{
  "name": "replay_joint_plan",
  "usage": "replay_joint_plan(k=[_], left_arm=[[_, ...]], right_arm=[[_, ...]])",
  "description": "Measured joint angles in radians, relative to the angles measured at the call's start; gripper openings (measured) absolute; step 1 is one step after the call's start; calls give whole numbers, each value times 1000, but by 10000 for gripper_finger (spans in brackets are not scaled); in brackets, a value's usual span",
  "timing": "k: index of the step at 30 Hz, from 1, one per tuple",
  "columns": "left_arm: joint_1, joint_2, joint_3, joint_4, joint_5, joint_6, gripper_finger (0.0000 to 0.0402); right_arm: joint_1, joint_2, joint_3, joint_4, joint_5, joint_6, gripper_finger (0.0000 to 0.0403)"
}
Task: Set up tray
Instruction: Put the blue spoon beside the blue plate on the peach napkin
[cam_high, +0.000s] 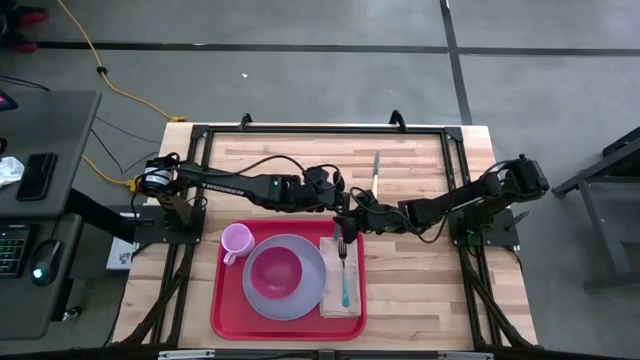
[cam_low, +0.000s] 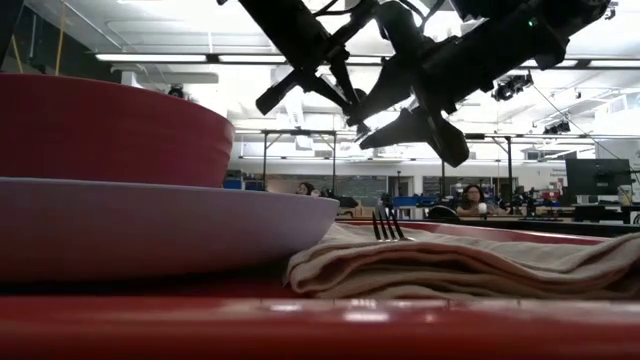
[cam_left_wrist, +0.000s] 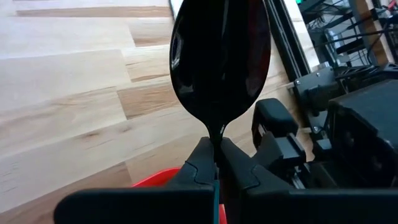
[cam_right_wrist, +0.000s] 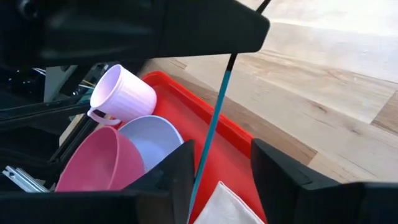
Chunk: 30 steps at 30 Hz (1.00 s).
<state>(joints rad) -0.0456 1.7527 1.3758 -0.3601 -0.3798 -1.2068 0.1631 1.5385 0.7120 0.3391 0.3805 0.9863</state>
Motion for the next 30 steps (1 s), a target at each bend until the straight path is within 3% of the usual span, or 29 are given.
replay_joint_plan(k=[15,30], left_arm=[[0,0,0,6,0,-1,34],[0,0,0,7,29,6,47]], right_arm=[[0,0,0,-5,32,-19,7],[0,0,0,15,-5,35,0]])
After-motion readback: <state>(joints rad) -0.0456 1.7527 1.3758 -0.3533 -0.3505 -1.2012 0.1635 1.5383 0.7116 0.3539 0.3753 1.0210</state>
